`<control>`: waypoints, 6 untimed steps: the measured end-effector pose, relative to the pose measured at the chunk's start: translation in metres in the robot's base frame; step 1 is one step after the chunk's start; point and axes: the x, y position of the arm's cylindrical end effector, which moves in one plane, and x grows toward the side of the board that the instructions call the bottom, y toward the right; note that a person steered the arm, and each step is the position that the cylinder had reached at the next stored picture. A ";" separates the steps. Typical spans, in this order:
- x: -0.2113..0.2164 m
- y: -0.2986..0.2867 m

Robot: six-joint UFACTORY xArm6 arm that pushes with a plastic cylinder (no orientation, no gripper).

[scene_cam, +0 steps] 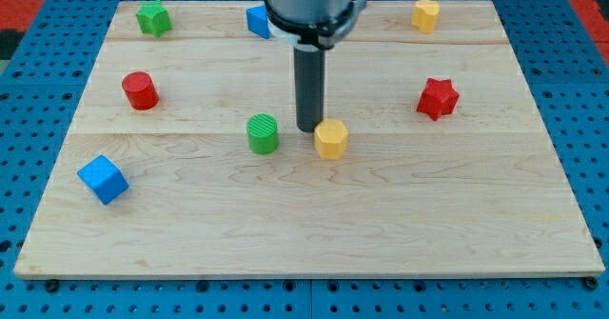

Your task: Move yellow hexagon towards bottom right

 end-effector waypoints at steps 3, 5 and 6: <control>0.096 0.122; 0.012 0.106; -0.005 0.075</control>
